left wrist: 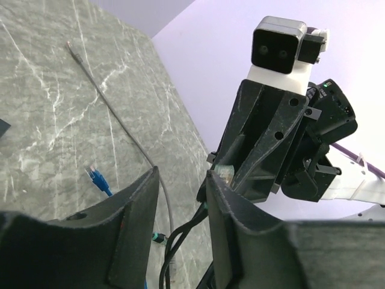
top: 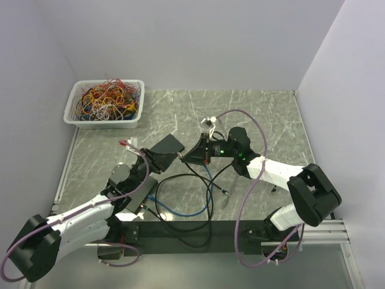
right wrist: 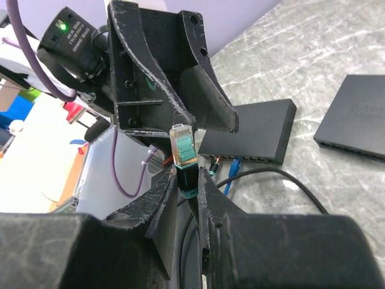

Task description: Insert the plug into the switch port

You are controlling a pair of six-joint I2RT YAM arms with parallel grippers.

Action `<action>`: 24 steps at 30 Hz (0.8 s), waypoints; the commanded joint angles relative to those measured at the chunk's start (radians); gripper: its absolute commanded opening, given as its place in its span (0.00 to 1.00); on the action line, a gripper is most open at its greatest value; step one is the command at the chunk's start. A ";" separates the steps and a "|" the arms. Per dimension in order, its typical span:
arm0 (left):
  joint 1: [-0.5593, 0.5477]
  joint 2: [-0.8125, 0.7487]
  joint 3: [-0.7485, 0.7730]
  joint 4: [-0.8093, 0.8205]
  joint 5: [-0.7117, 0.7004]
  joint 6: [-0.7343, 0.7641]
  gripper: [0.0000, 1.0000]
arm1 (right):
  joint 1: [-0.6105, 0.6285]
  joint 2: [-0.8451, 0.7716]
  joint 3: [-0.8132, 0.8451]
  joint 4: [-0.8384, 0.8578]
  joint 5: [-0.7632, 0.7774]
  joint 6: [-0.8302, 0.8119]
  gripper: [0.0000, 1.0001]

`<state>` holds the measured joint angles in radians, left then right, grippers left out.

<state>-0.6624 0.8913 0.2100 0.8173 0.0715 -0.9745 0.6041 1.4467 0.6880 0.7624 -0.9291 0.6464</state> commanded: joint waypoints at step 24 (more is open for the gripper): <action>-0.025 -0.055 0.014 0.042 0.005 0.042 0.46 | 0.045 0.029 0.058 0.048 -0.010 0.050 0.01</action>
<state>-0.6785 0.8261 0.2028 0.8009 0.0666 -0.9543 0.6273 1.5055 0.7067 0.7956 -0.9272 0.7071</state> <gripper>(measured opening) 0.461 0.228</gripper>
